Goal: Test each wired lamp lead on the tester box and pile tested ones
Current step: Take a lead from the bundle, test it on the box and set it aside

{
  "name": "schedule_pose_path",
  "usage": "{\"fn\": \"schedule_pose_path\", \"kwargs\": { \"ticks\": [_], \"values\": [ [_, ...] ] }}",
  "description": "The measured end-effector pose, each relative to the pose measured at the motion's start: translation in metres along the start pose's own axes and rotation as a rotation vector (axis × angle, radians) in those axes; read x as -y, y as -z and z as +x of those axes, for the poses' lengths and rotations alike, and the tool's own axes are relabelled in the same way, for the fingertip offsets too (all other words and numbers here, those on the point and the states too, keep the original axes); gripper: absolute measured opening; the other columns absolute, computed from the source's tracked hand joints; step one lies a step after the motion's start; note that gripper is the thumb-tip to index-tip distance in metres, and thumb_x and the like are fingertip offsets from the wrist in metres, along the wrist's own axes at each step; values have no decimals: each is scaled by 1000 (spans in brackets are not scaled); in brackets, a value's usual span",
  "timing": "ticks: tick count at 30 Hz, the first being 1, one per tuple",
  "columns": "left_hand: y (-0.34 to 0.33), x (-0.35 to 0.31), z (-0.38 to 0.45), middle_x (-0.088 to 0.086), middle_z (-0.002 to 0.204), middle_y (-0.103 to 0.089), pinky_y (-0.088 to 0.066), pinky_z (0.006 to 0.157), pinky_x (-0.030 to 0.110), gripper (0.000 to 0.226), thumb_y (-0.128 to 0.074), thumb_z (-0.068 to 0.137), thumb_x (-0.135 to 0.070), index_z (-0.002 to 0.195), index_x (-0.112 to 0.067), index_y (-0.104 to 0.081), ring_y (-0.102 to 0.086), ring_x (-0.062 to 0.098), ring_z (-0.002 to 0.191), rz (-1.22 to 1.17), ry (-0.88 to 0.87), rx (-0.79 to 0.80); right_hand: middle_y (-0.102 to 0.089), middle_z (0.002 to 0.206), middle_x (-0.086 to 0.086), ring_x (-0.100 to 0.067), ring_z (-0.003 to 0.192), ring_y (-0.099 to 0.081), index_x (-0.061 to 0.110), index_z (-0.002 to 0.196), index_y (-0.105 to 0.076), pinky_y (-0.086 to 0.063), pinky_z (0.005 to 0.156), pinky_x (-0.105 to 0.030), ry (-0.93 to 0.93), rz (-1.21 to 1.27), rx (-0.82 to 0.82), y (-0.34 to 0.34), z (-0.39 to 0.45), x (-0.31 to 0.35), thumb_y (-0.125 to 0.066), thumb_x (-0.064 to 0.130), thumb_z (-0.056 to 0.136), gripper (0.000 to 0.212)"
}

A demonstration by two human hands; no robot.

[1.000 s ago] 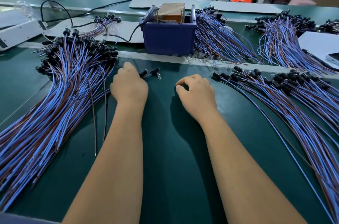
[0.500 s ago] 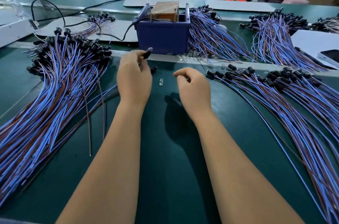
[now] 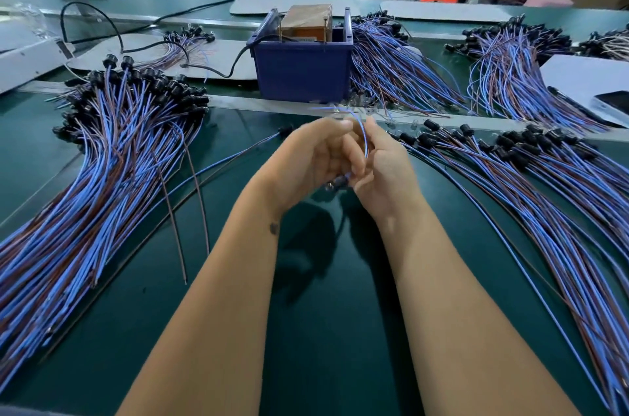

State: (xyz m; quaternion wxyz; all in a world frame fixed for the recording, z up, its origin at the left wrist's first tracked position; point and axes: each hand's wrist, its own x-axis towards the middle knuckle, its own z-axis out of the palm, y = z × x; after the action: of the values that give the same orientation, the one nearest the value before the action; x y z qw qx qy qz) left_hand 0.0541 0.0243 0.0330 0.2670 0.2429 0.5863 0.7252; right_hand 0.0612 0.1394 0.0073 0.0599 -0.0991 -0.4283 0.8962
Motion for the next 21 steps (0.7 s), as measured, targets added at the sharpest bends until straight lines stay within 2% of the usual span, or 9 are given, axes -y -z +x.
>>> {"fn": "schedule_pose_path", "kwargs": {
  "ticks": [2,4,7,9,12,15,18,21],
  "values": [
    [12,0,-5,9,69,-68,-49,58,21,48,-43,83,-39,63,-7,-73,-61,19,58,96,198,120,-54,60,-2,-14,47,-48,5,100,-63,-38,41,-22,22,-49,-34,4,1,1,-45,25,103,27],
    [22,2,-8,6,75,-72,-46,54,19,52,-41,90,-43,65,-13,-76,-63,17,58,240,263,120,-50,54,3,-9,43,-43,7,94,-65,-36,39,-20,12,-93,2,6,-1,2,-46,21,102,25],
    [34,3,-7,6,67,-70,-37,40,17,67,-31,100,-46,57,-13,-71,-53,14,42,188,173,-146,-53,53,4,-7,46,-48,10,91,-67,-42,48,-19,-88,-104,150,6,-4,4,-46,19,101,25],
    [42,5,-4,4,66,-70,-35,41,18,65,-31,101,-48,59,-16,-70,-47,13,42,74,64,-330,-55,54,3,-6,44,-48,11,86,-71,-40,46,-16,-154,-118,268,6,-6,5,-47,18,98,28],
    [42,11,0,-3,70,-71,-34,48,21,53,-37,101,-47,72,-20,-73,-52,10,48,73,12,-493,-57,53,1,-7,38,-42,8,91,-67,-32,41,-15,-199,-199,407,5,-8,2,-48,19,94,22],
    [27,18,6,-4,70,-72,-41,50,17,27,-55,99,-31,80,-19,-72,-56,5,49,99,-111,-673,-60,54,-4,-9,39,-47,7,89,-68,-37,41,-16,-199,-316,472,4,-7,-1,-45,14,99,26],
    [13,22,13,-1,68,-68,-36,35,17,20,-60,97,-19,81,-12,-70,-44,6,34,-110,-185,-737,-62,59,-6,-11,50,-56,10,78,-71,-45,49,-18,-200,-313,487,0,-7,-2,-46,12,99,33],
    [7,27,15,-1,47,-50,-30,34,17,23,-60,97,-20,77,-11,-66,-31,11,29,-216,-157,-685,-62,62,-5,-14,56,-54,13,67,-71,-43,55,-21,-148,-356,425,-1,-6,-5,-46,18,99,40]
  ]
}}
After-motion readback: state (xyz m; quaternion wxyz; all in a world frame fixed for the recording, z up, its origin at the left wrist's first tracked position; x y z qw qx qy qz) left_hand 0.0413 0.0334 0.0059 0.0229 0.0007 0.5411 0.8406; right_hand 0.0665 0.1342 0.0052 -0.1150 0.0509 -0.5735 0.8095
